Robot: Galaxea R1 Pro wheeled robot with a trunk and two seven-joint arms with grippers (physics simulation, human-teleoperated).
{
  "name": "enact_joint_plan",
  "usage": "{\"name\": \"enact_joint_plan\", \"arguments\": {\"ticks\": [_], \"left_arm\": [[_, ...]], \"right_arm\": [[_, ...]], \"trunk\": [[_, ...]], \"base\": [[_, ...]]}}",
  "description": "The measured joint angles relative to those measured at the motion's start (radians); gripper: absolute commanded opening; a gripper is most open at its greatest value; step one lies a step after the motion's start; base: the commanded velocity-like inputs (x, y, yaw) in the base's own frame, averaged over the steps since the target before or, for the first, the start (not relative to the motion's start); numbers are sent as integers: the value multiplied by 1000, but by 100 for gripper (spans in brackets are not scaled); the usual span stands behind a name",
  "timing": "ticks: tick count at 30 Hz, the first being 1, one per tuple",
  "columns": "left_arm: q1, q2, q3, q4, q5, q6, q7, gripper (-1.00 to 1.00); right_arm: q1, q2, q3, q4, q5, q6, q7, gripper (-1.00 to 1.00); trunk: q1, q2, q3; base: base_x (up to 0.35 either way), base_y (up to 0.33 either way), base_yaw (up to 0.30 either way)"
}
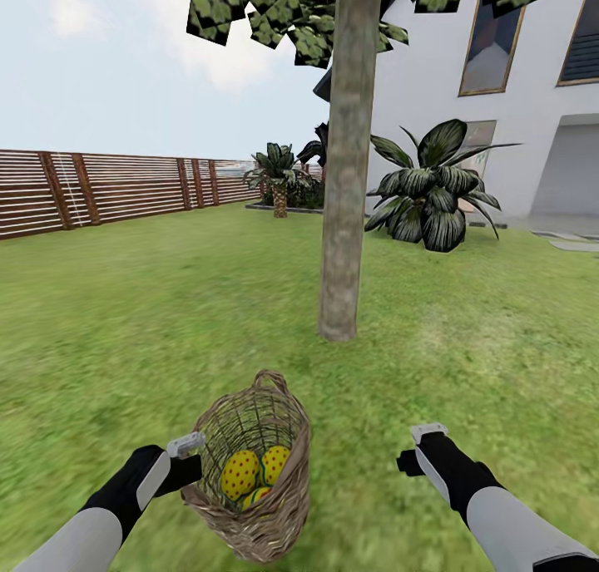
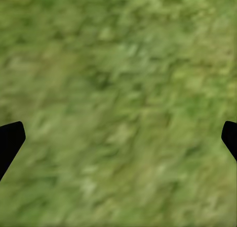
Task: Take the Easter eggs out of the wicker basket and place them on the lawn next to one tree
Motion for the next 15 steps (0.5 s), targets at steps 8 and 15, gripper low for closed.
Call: {"name": "enact_joint_plan", "arguments": {"ticks": [8,15], "left_arm": [[0,-1,2,-2,1,-1,0,-100],[0,-1,1,-2,-1,-1,0,-100]], "right_arm": [[0,0,-1,0,0,0,0,100],[0,0,0,0,-1,0,0,100]], "trunk": [[23,-42,-19],[35,-63,-28]], "base": [[0,0,0],[0,0,0]]}}
